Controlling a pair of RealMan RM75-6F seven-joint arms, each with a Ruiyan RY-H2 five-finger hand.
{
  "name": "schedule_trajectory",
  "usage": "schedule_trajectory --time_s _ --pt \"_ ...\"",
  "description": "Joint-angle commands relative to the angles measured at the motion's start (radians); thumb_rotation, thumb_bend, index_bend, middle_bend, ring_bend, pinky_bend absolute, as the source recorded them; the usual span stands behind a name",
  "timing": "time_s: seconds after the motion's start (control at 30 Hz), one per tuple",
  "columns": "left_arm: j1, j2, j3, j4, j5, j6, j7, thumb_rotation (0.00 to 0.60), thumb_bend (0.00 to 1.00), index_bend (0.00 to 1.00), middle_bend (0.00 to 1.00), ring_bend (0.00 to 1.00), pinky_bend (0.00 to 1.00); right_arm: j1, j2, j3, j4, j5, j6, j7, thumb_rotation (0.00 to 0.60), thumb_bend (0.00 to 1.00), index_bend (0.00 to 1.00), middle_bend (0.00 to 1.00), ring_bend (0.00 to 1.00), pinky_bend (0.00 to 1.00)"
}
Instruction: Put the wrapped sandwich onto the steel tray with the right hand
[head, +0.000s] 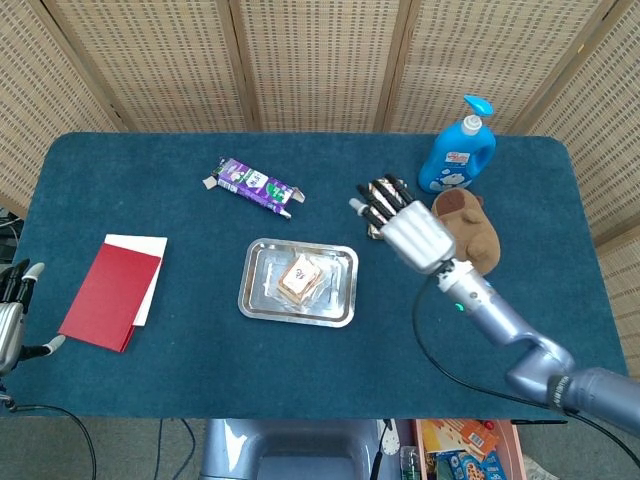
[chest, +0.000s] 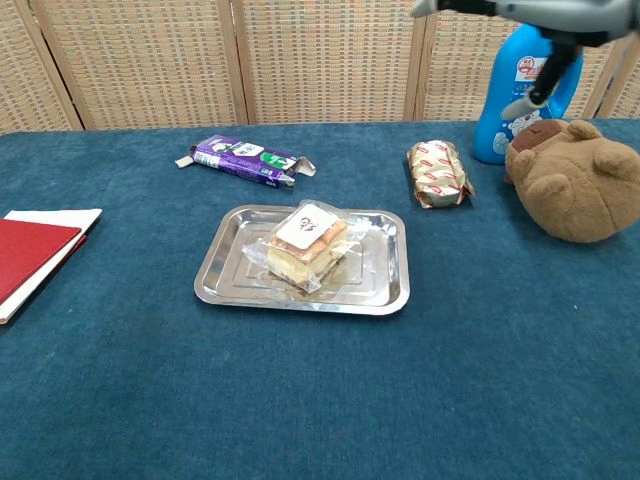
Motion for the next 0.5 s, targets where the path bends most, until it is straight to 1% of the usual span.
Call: schedule_trajectory --time_s 0.03,0.13,0.23,0.43,0.5 --pt "0.007 0.003 0.007 -0.007 0.019 0.013 -0.006 0.6 0.0 0.0 0.0 0.0 0.0 -0.203 0.072 -0.106 0.027 -0.045 0.185 0.251 0.6 0.0 0.0 0.0 0.0 0.0" --pt "0.011 0.004 0.013 -0.01 0.036 0.023 -0.005 0.6 0.0 0.0 0.0 0.0 0.0 -0.308 0.07 -0.155 0.036 -0.06 0.295 0.316 0.6 0.0 0.0 0.0 0.0 0.0" --pt "0.016 0.003 0.018 -0.012 0.052 0.034 -0.005 0.6 0.0 0.0 0.0 0.0 0.0 -0.395 0.057 -0.184 0.026 -0.053 0.382 0.278 0.6 0.0 0.0 0.0 0.0 0.0" --pt "0.026 0.004 0.025 -0.011 0.086 0.058 -0.021 0.6 0.0 0.0 0.0 0.0 0.0 -0.505 0.056 -0.211 -0.063 -0.005 0.455 0.246 0.6 0.0 0.0 0.0 0.0 0.0" --pt "0.032 0.008 0.03 -0.013 0.106 0.068 -0.034 0.6 0.0 0.0 0.0 0.0 0.0 -0.551 0.048 -0.218 -0.081 0.008 0.496 0.239 0.6 0.0 0.0 0.0 0.0 0.0"
